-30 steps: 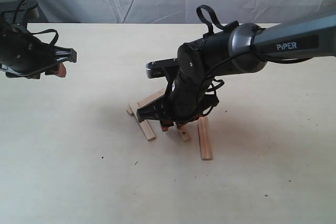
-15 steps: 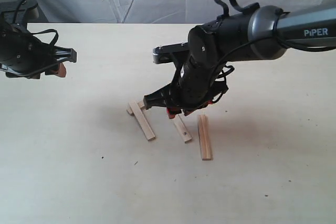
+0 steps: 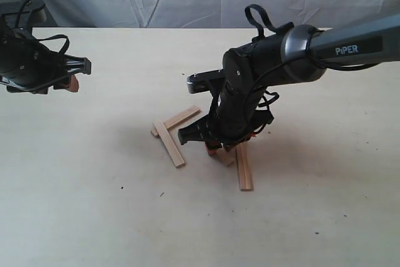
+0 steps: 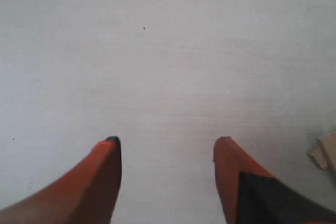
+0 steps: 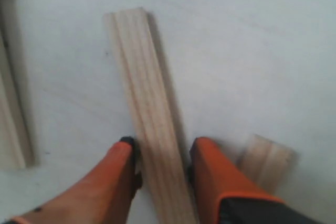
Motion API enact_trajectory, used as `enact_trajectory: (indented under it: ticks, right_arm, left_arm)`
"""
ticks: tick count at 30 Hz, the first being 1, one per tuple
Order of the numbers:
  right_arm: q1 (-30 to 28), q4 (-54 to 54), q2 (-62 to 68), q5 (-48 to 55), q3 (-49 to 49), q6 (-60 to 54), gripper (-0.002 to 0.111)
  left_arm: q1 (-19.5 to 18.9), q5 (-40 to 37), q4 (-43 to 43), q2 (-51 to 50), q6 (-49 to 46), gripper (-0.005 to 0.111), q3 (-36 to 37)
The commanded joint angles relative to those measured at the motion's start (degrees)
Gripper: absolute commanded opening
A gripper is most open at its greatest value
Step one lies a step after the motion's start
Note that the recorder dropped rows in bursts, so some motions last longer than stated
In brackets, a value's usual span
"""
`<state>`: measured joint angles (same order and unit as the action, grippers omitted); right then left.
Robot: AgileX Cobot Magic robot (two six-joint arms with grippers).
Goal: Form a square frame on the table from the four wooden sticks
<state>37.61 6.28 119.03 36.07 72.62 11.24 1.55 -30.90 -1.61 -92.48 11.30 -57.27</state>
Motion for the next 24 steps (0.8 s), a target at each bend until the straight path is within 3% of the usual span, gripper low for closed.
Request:
enact_trajectory:
  ticks: [1,4,5,16,24]
  right_arm:
    - [-0.19,0.73,1.32,0.19,-0.34,-1.61,0.023]
    - [-0.19,0.73,1.32,0.19,-0.34,-1.61,0.001]
    - [-0.19,0.73,1.19,-0.11,-0.34,-1.61,0.0]
    - [-0.19,-5.24,-3.55,-2.96,1.89,-2.32,-0.001]
    - [-0.3,-7.08,-0.32,-3.65,6.11,-15.03,-0.001]
  left_arm:
    - [0.28,0.56,-0.24,0.46,0.02,0.052,0.19]
    - [0.28,0.56,-0.24,0.46,0.02,0.052,0.19]
    - [0.28,0.56,-0.24,0.46,0.02,0.052,0.19]
    - [0.28,0.56,-0.24,0.46,0.02,0.052,0.19]
    - [0.28,0.56,-0.24,0.46,0.02,0.052,0.19]
